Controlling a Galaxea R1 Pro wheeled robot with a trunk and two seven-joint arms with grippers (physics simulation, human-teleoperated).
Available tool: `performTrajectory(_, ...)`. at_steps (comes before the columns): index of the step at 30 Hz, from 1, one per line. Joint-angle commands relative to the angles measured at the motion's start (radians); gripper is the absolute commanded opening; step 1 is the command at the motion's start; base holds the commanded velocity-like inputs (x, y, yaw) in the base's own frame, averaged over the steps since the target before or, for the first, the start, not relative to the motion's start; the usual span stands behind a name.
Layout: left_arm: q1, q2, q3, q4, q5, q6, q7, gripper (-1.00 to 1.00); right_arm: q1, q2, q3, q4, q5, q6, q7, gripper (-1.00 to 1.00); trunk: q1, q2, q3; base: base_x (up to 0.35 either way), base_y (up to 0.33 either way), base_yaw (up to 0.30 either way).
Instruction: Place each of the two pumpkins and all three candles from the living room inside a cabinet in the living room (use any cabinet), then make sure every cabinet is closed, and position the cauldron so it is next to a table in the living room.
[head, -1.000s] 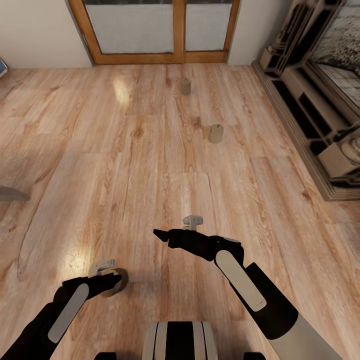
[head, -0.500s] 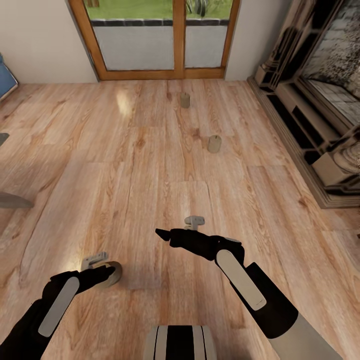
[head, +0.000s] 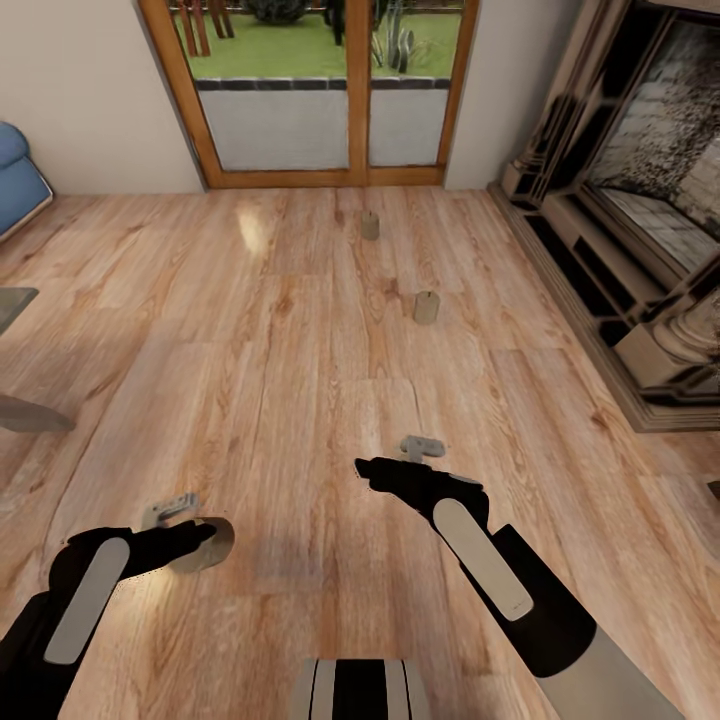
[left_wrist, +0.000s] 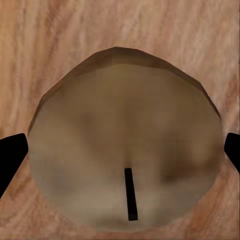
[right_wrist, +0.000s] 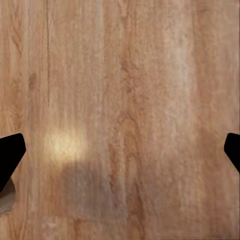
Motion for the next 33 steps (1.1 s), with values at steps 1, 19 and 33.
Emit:
performTrajectory(1, -0.001, 0.000, 0.002, -0.017, 0.012, 0.007, 0.010, -1.00, -0.001, 0.000, 0.002, -0.002, -0.010, 0.001, -0.042, 1.00, -0.001, 0.000, 0.003, 0.000, 0.000, 0.000)
performTrajectory(19, -0.005, -0.013, -0.098, -0.053, 0.016, 0.011, 0.167, -1.00, -0.001, 0.000, 0.006, -0.012, -0.012, 0.118, -0.163, 1.00, -0.009, 0.004, 0.073, 0.000, 0.000, 0.000)
performTrajectory(33, -0.004, -0.012, -0.093, -0.058, 0.017, 0.011, 0.185, -1.00, -0.001, 0.003, 0.005, -0.008, -0.013, 0.115, -0.218, 1.00, -0.015, 0.007, 0.127, 0.000, 0.000, 0.000)
